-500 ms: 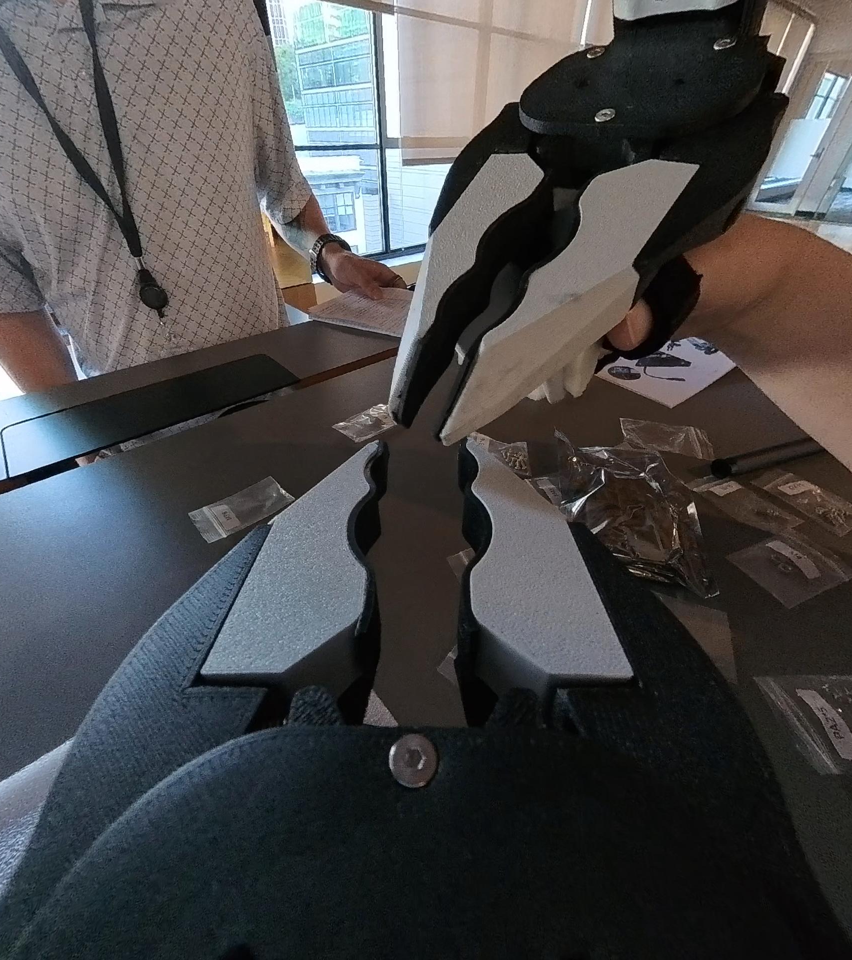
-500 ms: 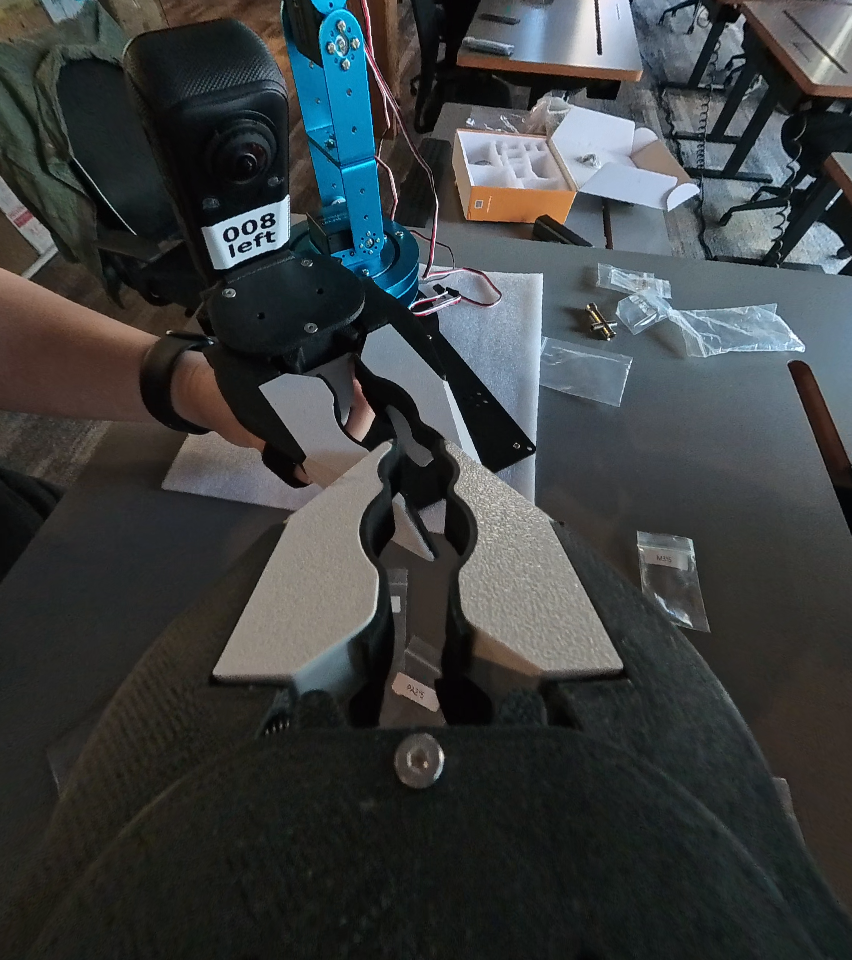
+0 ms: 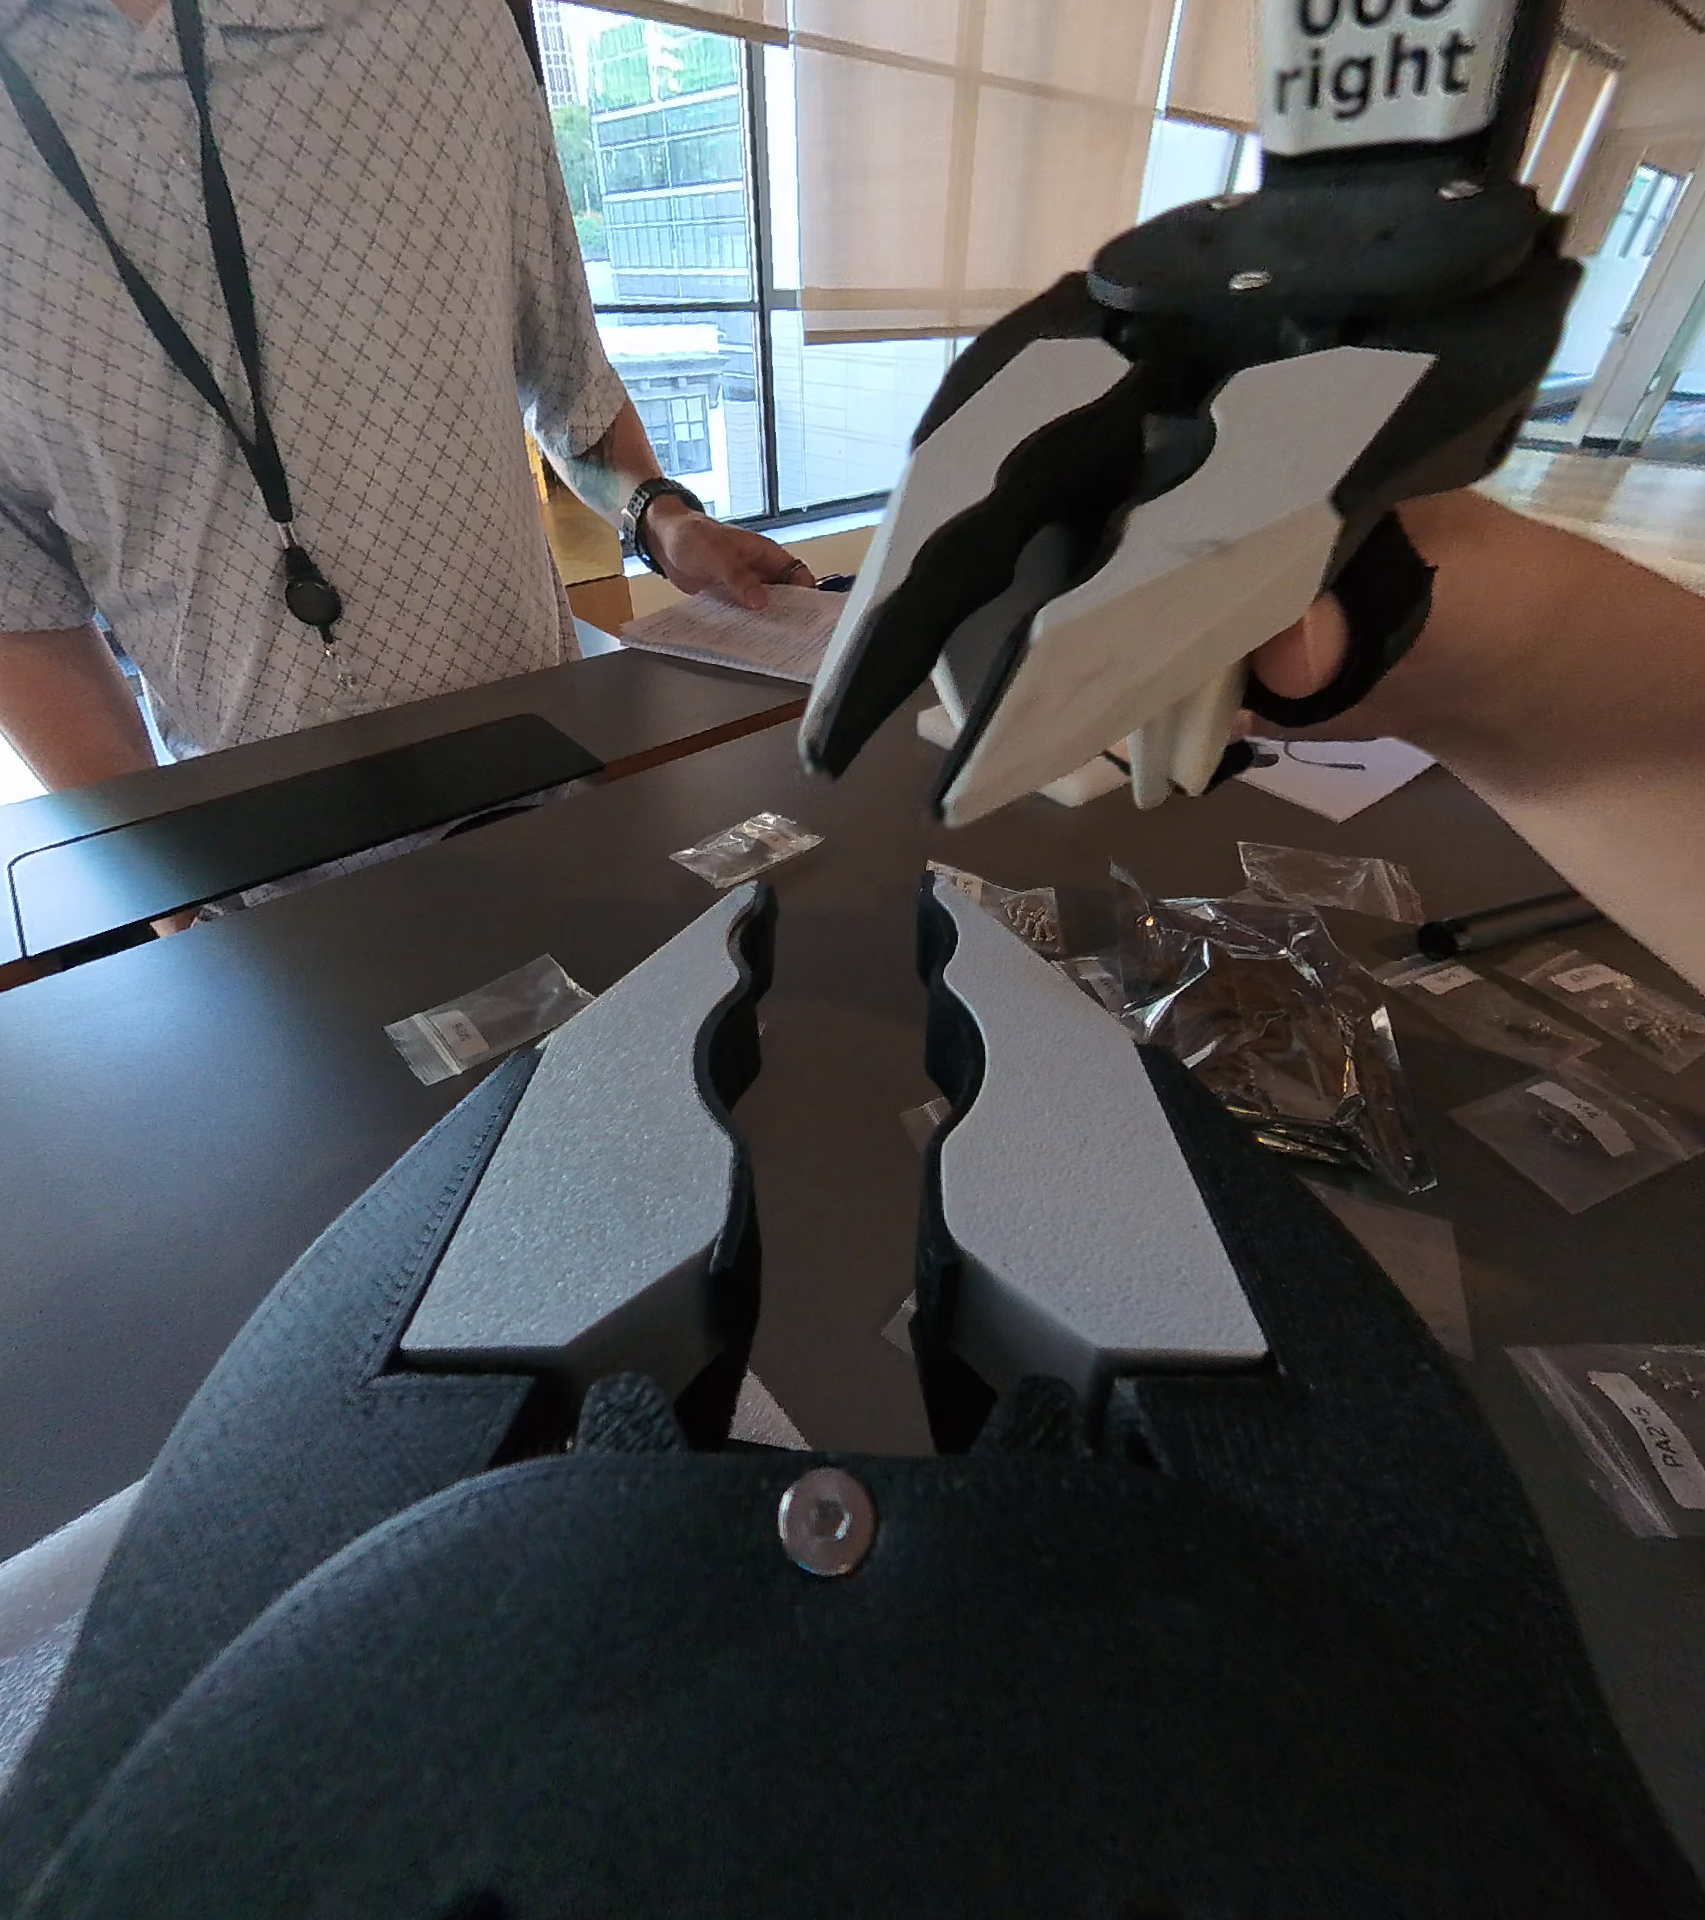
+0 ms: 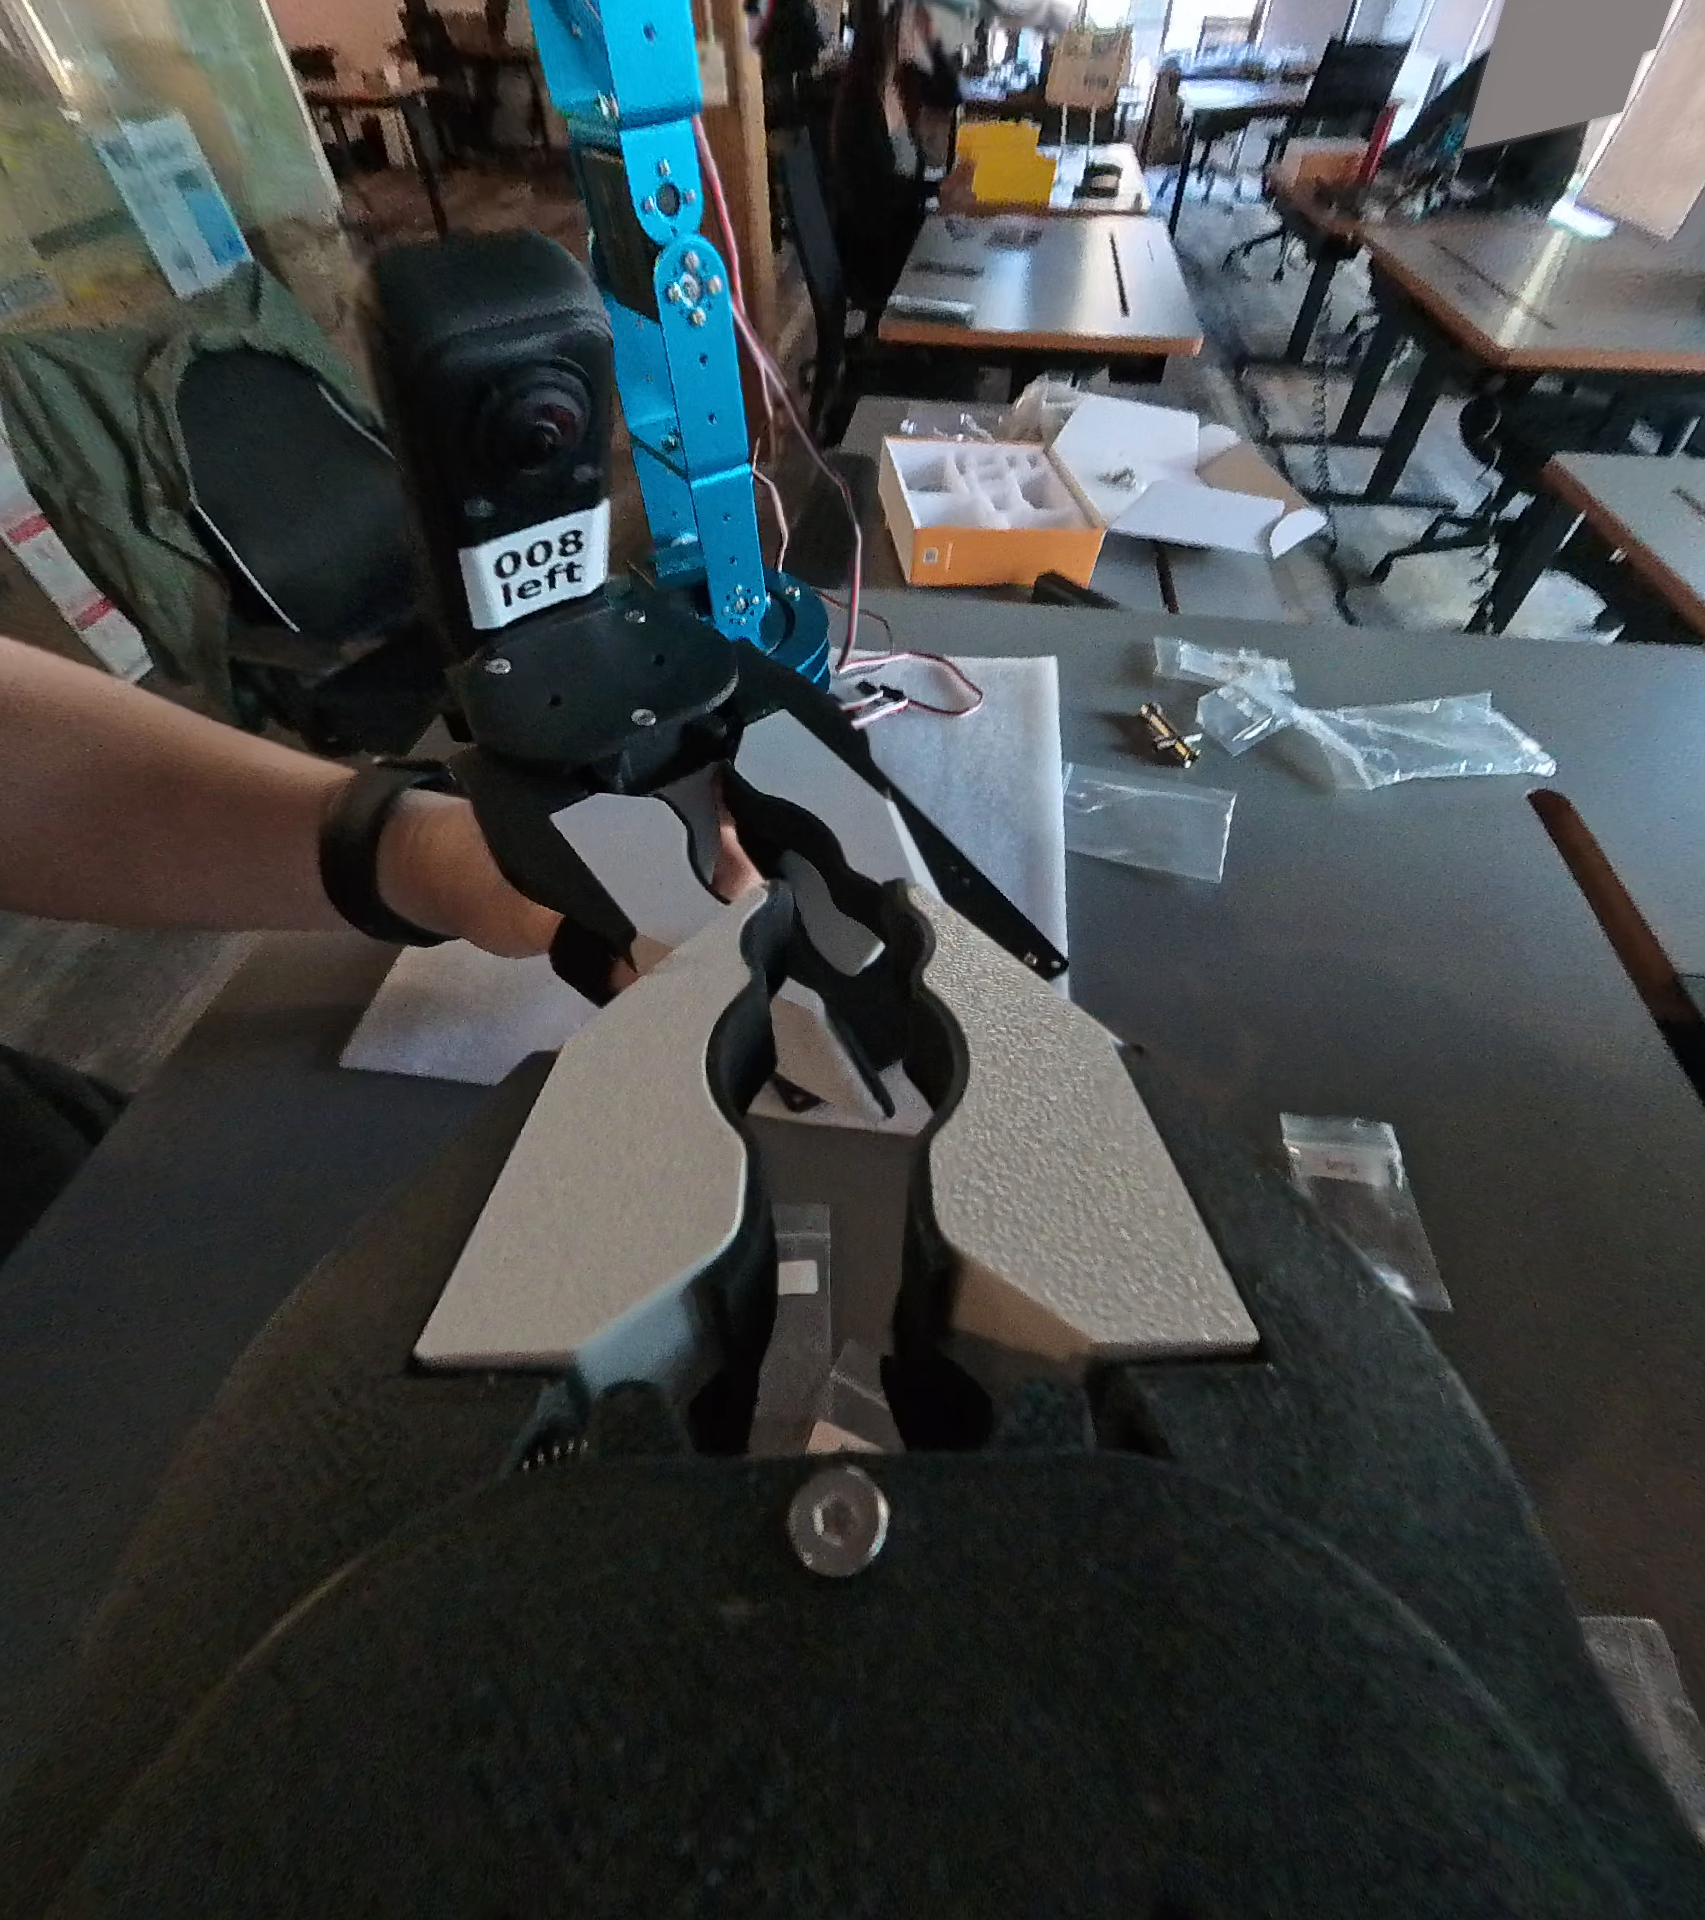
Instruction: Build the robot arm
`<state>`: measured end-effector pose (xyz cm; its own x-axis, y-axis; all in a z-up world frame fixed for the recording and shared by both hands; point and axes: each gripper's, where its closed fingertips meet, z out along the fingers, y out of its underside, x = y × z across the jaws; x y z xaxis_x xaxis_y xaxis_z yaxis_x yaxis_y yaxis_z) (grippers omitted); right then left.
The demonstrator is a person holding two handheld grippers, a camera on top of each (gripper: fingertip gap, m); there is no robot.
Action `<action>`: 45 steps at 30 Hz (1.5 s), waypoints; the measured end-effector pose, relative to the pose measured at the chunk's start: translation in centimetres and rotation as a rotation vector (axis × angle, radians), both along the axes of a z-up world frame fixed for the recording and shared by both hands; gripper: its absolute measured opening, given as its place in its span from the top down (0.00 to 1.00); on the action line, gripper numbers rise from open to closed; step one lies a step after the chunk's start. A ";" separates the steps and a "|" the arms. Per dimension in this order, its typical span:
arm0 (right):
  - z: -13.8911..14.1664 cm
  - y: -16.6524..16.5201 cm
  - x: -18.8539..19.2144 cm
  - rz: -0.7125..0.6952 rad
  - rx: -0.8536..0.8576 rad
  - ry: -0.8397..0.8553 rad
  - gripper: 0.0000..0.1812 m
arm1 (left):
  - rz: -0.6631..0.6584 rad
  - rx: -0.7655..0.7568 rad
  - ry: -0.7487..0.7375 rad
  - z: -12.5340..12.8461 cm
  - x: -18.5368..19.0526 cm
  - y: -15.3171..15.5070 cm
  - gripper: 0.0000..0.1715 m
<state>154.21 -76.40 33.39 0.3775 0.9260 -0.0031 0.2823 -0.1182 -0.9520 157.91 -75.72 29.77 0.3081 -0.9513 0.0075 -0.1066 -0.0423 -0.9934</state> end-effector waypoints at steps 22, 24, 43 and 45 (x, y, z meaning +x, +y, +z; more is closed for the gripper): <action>1.5 -0.7 0.4 -0.047 0.069 0.156 0.80 | -0.002 0.002 -0.003 0.2 -0.3 0.5 0.85; 1.3 -0.4 0.2 0.016 0.029 0.155 0.77 | 0.006 -0.003 -0.011 0.4 -0.2 1.0 0.85; -0.1 -0.4 -2.0 0.055 0.080 0.123 0.70 | 0.028 -0.014 -0.026 0.8 -0.4 1.5 0.85; -0.4 -0.4 -2.3 0.032 0.114 0.144 0.70 | 0.041 -0.017 -0.020 0.6 -0.5 1.8 0.86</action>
